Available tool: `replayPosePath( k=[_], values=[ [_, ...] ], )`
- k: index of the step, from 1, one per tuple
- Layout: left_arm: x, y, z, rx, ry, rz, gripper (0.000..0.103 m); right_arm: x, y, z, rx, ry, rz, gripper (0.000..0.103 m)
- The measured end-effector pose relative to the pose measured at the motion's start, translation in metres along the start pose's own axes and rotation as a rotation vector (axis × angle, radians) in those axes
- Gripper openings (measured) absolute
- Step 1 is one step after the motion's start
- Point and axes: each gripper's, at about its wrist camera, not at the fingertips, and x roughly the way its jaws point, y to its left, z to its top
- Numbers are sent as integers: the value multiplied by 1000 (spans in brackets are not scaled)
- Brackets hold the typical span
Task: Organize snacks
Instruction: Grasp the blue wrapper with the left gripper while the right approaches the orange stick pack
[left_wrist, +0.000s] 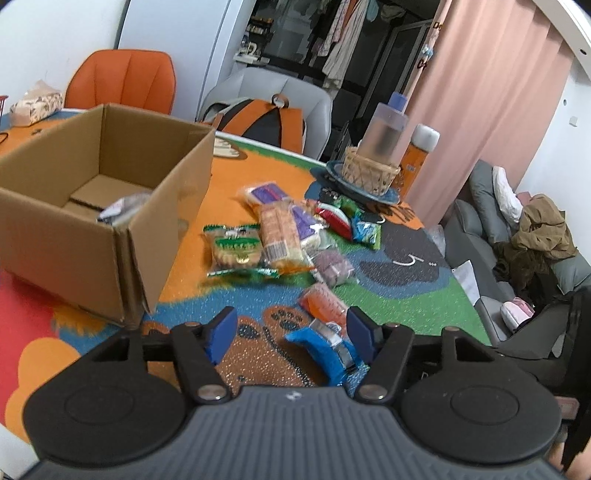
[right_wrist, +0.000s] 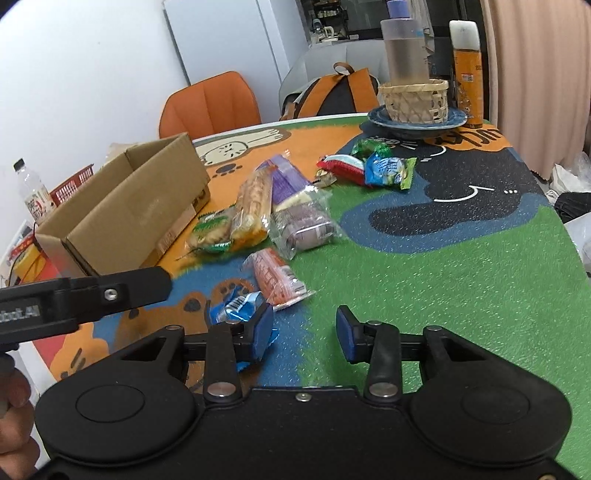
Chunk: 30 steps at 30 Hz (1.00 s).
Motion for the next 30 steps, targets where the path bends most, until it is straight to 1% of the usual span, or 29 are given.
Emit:
replayPosePath(
  k=[5,8,10,11,12,18,21,25,26,29,30],
  values=[
    [9,7,-5,-23,32,3,57,7,14,-3,-35,17,26,40],
    [12,10,-8,-29,44,2,56,10,20,-2,-53,16,31,40],
    [13,12,-8,-38,43,-4,55,11,21,-1,-59,14,26,42],
    [13,12,-8,-39,42,-3,54,12,22,-1,-66,12,17,45],
    [13,13,-8,-40,43,-2,54,13,22,0,-73,8,7,47],
    [18,16,-7,-53,49,-4,47,15,15,4,-88,-12,-31,50],
    [20,17,-6,-62,50,-8,47,16,13,8,-92,-35,-26,53],
    [20,17,-5,-67,43,-4,47,20,18,13,-128,-62,-13,53],
    [20,16,-5,-67,43,-5,47,22,17,14,-127,-61,-9,52],
    [20,16,-5,-66,45,-7,47,28,13,13,-113,-37,6,34],
    [20,15,-5,-66,46,-11,47,28,12,11,-109,-30,11,34]
  ],
)
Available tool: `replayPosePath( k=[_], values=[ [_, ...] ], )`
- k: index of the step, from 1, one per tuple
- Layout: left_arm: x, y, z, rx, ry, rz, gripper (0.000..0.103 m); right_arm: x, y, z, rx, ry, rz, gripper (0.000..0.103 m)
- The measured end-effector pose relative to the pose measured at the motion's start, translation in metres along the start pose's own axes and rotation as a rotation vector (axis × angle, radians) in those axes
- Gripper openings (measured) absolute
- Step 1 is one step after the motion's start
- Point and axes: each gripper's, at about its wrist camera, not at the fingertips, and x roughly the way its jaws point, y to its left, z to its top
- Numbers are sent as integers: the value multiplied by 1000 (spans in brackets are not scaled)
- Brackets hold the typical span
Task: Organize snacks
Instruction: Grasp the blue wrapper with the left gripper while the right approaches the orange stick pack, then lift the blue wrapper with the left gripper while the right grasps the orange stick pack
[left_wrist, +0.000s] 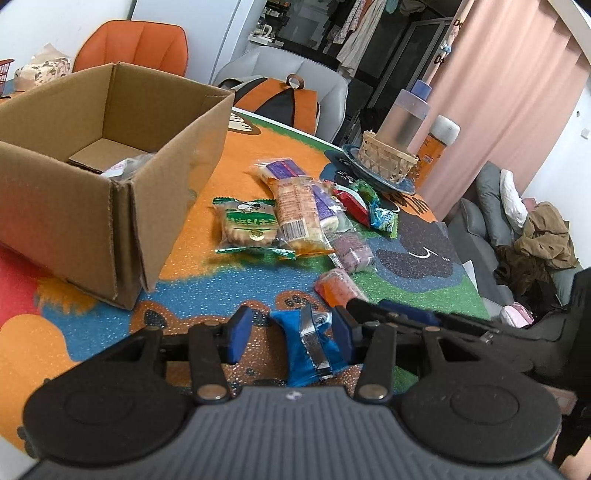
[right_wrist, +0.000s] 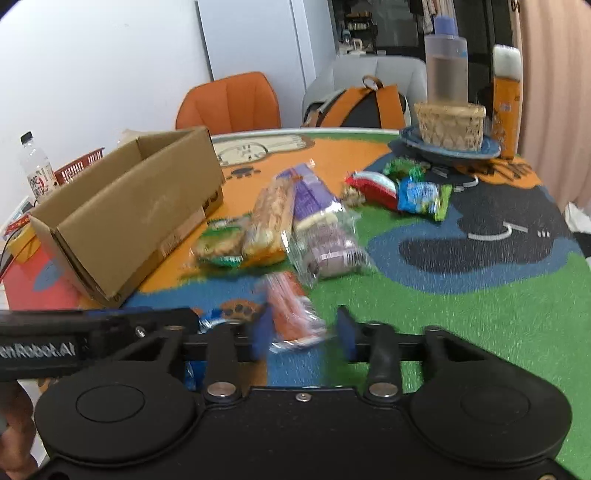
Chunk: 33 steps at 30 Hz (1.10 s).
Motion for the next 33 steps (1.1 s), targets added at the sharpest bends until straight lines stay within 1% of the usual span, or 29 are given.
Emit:
replayPosePath(
  k=[2,3,4,9,14,15,17,18,19,20,22,26,32,33],
  values=[
    [0,-2,0,5,2,-8,47,-4,-2,-4,13,-6,7,33],
    [1,-3,-1,8,2,-10,47,-7,-3,-6,19,-6,13,25],
    [2,-4,-2,12,3,-11,47,-10,-4,-7,22,-9,18,21],
    [8,-10,-8,19,17,-30,47,-22,-6,-11,25,-1,0,21],
    [15,-13,-14,35,22,-19,47,-30,-8,-15,28,10,-1,22],
    [17,-13,-15,40,17,-16,46,-31,-8,-15,30,11,1,23],
    [18,-14,-16,57,5,-7,41,-31,-8,-16,28,10,4,26],
    [19,-14,-16,62,-1,-8,39,-31,-8,-16,23,5,3,34],
    [20,-13,-16,65,-4,-4,33,-31,-7,-15,19,1,-1,39],
    [20,-12,-16,68,-8,-5,32,-31,-7,-15,14,-7,-7,47],
    [19,-10,-16,68,-13,-11,31,-31,-6,-15,3,-19,-12,48],
    [15,-6,-16,73,-25,-2,29,-24,-4,-14,-7,-12,-2,51],
    [-1,-4,-6,83,-65,2,29,-11,0,-15,-22,4,-5,50],
    [-4,-4,-4,85,-74,3,29,-9,1,-15,-26,6,-7,47]
  ],
)
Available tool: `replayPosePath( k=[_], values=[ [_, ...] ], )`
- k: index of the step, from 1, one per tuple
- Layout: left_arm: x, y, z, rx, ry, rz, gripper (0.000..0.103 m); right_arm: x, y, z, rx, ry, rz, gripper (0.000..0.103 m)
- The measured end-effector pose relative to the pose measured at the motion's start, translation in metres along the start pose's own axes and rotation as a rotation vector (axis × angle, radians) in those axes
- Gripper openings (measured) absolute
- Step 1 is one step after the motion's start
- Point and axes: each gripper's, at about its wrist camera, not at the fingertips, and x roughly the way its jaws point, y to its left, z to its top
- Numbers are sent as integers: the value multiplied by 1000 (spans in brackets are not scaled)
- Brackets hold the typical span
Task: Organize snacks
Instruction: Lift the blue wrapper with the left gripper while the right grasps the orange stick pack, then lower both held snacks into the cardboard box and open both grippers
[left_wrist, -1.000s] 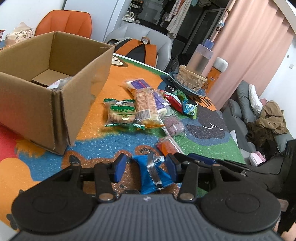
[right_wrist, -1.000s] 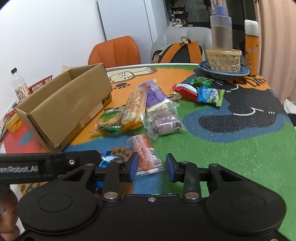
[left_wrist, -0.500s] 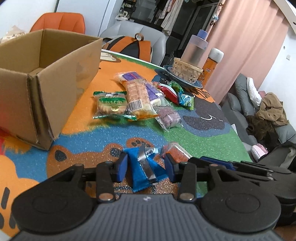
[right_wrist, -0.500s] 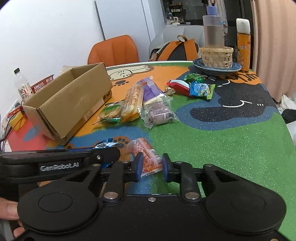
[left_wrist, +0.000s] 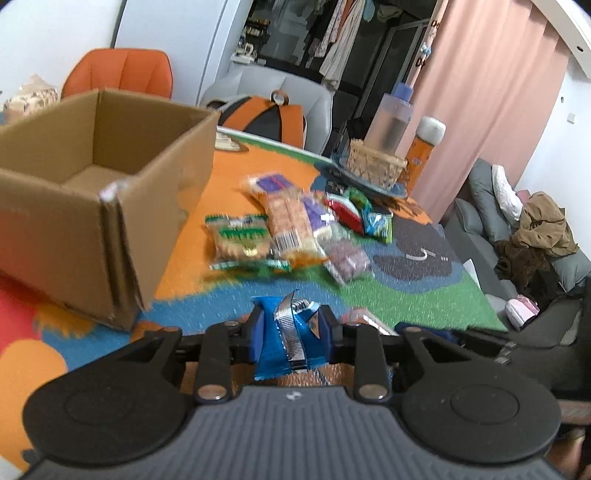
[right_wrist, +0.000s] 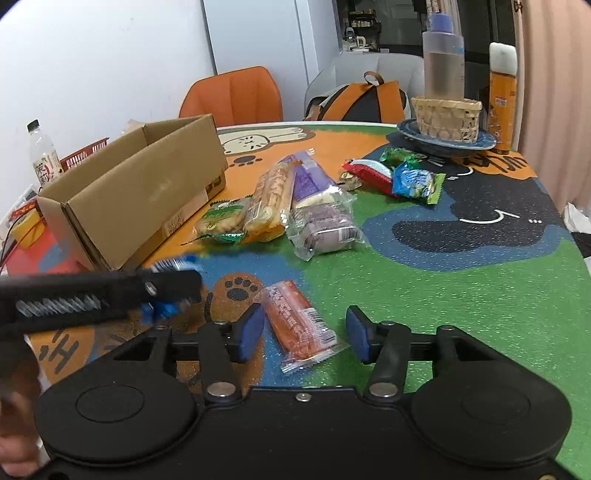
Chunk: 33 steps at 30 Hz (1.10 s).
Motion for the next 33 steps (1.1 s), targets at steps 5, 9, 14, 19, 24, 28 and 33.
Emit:
replayPosePath(
  k=[5,9,14,19,24,28,33],
  values=[
    [-16,2,14,7,-45,9,29,2,4,5,6,11,12,22],
    [-29,3,24,12,-87,11,29,-1,9,11,15,-13,20,21],
    [-43,5,40,17,-142,14,29,-10,18,28,13,-64,40,20],
    [-53,15,55,9,-196,41,29,-18,30,50,-19,-115,55,20],
    [-60,28,68,-3,-227,73,29,-21,42,70,-41,-156,73,20],
    [-63,42,77,-20,-245,97,29,-20,54,82,-58,-175,90,20],
    [-63,59,86,-47,-257,123,29,-16,70,95,-90,-196,105,20]
  ],
)
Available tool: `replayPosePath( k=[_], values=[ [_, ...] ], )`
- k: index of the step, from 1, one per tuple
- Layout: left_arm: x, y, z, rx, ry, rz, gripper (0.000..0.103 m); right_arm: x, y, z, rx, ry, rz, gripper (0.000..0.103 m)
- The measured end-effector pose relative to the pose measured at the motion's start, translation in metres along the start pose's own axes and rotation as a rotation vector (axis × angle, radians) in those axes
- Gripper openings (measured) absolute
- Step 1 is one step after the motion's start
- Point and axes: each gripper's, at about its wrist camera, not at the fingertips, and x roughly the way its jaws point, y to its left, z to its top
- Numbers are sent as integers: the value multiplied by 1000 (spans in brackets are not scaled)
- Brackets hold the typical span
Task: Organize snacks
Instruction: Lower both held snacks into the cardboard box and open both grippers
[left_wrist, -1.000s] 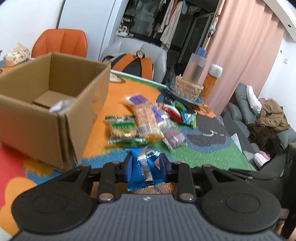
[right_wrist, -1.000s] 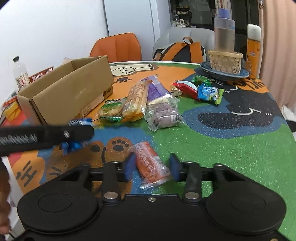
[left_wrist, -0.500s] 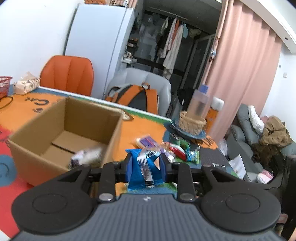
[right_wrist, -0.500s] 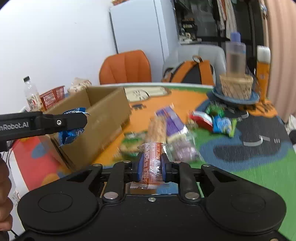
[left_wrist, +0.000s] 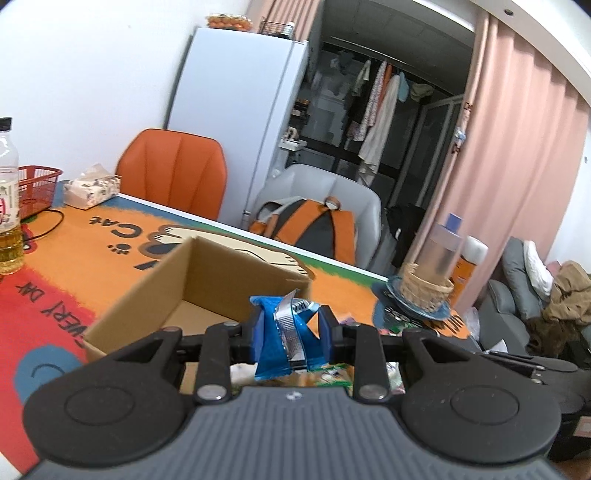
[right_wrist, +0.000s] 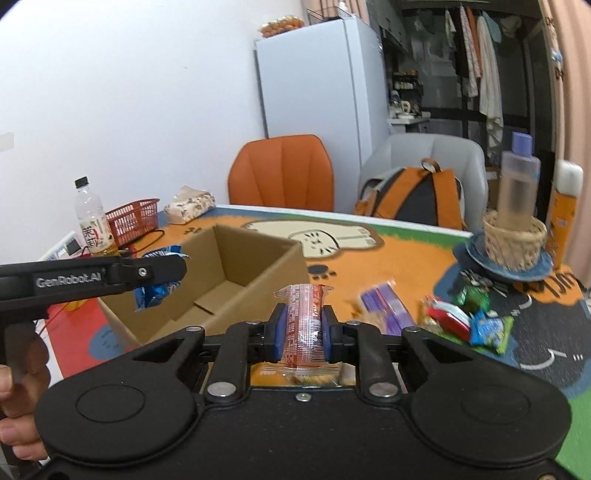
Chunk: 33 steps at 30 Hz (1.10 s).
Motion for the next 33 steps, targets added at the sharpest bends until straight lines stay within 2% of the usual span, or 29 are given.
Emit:
replayPosePath(
  k=[13,19,21,23,27,29,33],
  values=[
    [15,51,24,-63,-22,74,29,29,32,21,-53,-4,27,20],
    [25,53,26,-53,-9,96,33,44,42,29,-56,2,51,20],
    [25,55,26,-64,-5,105,40,48,44,31,-51,1,59,20],
    [22,59,25,-80,-6,111,53,50,46,32,-48,-3,69,21],
    [15,63,23,-82,-14,139,63,52,50,32,-50,-11,92,23],
    [11,64,22,-89,-13,143,72,51,52,30,-49,-12,97,27],
    [3,62,19,-87,-15,150,79,46,49,26,-30,-12,103,30]
  ],
)
